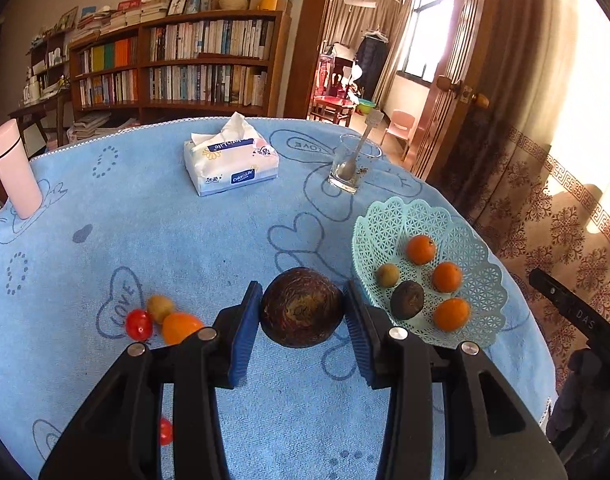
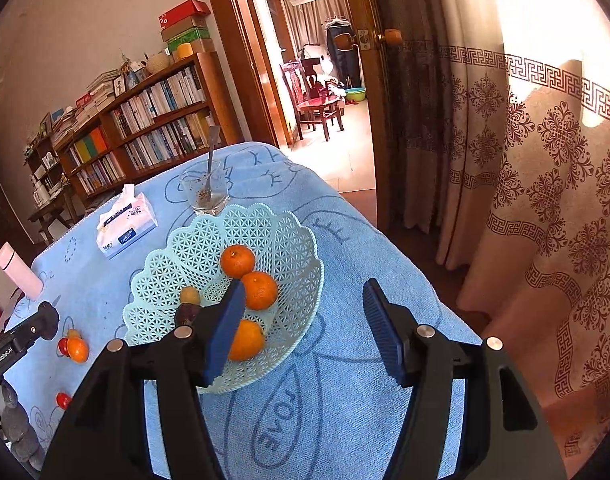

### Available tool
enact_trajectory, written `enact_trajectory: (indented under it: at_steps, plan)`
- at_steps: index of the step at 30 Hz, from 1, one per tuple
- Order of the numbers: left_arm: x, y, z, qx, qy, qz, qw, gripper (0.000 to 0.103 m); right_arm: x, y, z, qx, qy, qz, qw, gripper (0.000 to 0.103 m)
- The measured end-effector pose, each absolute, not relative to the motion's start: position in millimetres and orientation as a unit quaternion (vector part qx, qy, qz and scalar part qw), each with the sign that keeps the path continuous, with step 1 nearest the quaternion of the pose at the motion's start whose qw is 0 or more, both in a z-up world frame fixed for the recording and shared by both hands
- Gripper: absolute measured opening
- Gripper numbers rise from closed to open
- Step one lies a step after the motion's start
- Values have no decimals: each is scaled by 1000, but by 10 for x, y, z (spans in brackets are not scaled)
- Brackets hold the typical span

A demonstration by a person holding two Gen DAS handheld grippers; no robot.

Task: Organize fruits
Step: 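Carry the held brown fruit into the basket and open the left tool, then grasp the orange on the tablecloth with the right tool while the left tool moves toward the tomatoes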

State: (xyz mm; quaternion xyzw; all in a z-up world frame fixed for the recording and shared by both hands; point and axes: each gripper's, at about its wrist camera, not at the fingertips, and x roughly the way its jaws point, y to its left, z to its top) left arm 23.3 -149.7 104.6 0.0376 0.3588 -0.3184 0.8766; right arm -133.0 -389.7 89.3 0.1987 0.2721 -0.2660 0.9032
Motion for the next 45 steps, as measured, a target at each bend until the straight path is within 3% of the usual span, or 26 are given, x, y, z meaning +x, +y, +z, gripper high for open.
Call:
enact_trajectory:
  at_steps: [16, 17, 19, 21, 27, 32, 34, 45]
  plan:
    - [-67, -2478, 896, 68, 378, -384, 839, 42, -1540, -4182, 725, 228, 255, -264, 902, 63]
    - [-78, -2512, 887, 67, 379, -386, 838, 44, -1554, -4196, 717, 229, 255, -264, 902, 63]
    - [-93, -2540, 888, 64, 377, -387, 839, 66, -1584, -4222, 700, 233, 253, -267, 900, 63]
    - [-99, -2536, 904, 64, 372, -385, 842, 68, -1609, -4241, 684, 238, 251, -268, 899, 63]
    - [44, -2315, 981, 56, 367, -354, 858, 69, -1630, -4211, 686, 245, 245, -262, 901, 63]
    - [209, -2004, 1044, 39, 365, -319, 874, 83, -1592, -4050, 769, 230, 237, -252, 910, 64]
    - [263, -1879, 1054, 33, 366, -309, 877, 86, -1573, -3972, 804, 221, 233, -248, 914, 70]
    - [522, -1057, 1124, -5, 362, -246, 899, 88, -1408, -3593, 907, 189, 232, -219, 929, 71]
